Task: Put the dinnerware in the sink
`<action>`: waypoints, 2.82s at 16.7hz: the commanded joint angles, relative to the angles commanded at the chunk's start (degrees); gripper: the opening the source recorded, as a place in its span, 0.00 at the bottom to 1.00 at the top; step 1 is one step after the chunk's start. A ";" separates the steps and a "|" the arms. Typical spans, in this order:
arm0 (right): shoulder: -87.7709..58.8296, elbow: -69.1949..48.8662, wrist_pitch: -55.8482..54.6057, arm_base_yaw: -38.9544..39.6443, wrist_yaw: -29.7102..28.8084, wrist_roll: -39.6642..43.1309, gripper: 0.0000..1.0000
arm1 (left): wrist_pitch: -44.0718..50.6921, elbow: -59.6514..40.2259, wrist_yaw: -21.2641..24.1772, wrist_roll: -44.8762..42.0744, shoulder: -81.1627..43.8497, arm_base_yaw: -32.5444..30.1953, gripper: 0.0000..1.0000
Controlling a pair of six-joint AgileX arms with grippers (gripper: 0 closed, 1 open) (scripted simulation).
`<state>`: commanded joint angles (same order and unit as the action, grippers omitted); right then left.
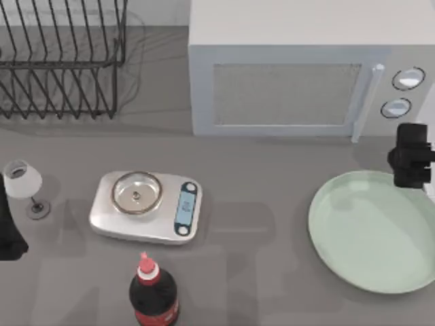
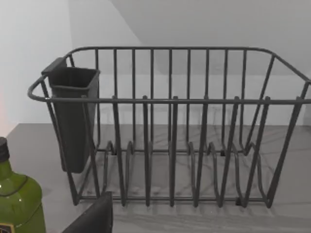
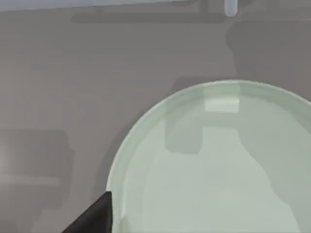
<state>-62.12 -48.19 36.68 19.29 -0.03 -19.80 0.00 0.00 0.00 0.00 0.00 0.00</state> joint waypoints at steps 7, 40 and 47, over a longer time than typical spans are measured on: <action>-36.36 -26.07 19.62 10.31 -0.02 -10.59 1.00 | 0.00 0.00 0.00 0.00 0.00 0.00 1.00; -56.82 -22.57 5.13 13.93 -0.08 -14.43 0.40 | 0.00 0.00 0.00 0.00 0.00 0.00 1.00; -56.82 -22.57 5.13 13.93 -0.08 -14.43 0.00 | 0.00 0.00 0.00 0.00 0.00 0.00 1.00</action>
<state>-118.94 -70.76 41.82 33.22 -0.11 -34.24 0.00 0.00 0.00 0.00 0.00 0.00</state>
